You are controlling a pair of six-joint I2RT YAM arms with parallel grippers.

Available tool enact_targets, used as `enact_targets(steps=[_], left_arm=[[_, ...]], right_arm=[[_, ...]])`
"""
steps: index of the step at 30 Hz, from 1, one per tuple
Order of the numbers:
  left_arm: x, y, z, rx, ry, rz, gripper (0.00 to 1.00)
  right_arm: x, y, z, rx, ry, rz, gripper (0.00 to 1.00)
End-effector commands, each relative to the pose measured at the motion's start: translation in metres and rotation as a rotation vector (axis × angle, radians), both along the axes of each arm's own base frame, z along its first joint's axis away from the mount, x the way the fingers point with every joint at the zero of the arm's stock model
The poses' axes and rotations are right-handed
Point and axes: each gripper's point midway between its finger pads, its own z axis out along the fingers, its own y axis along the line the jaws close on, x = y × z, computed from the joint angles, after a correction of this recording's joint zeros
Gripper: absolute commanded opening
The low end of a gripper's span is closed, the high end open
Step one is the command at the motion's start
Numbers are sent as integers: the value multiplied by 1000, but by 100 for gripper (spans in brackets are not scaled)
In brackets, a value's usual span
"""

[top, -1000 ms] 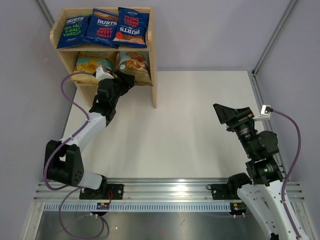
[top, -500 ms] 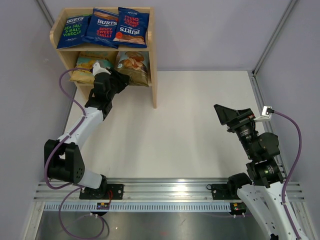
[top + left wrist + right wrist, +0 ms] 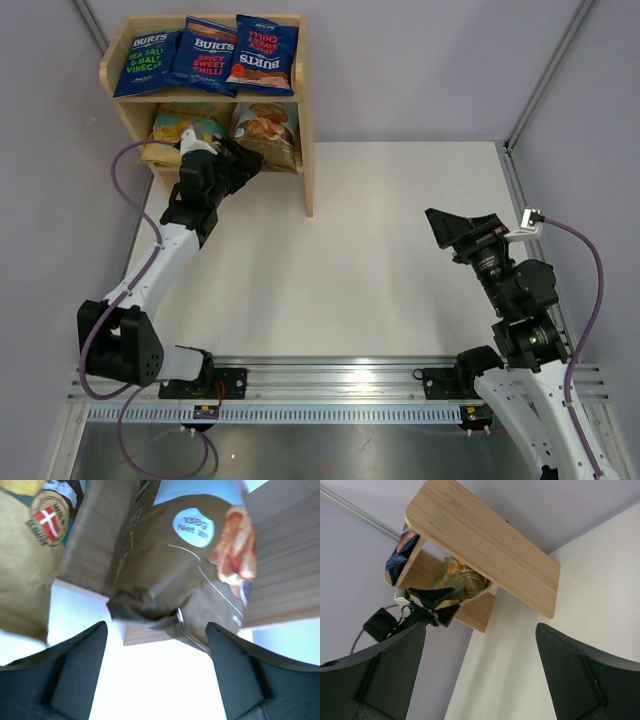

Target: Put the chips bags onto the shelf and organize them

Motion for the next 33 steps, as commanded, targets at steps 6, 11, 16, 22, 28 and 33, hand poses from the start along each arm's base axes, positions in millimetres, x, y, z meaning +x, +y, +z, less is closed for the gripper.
enact_targets(steps=[6,11,16,22,28,33], left_arm=[[-45,16,37,53,-49,3,99],[-93,33,43,127,-13,15,99],[-138,55,31,283,106,18,99],[-181,46,27,367,103,-155,99],[-215,64,15,554,81,-203,99],[-216,65,-2,568,-29,-185,99]], right_arm=[[26,9,-11,-332,88,35,100],[30,12,-31,-513,116,93,99],[28,3,-42,-615,186,91,99],[16,-15,-41,-659,224,29,99],[-3,-43,-43,-738,305,-56,99],[-20,-56,-42,-775,318,-86,99]])
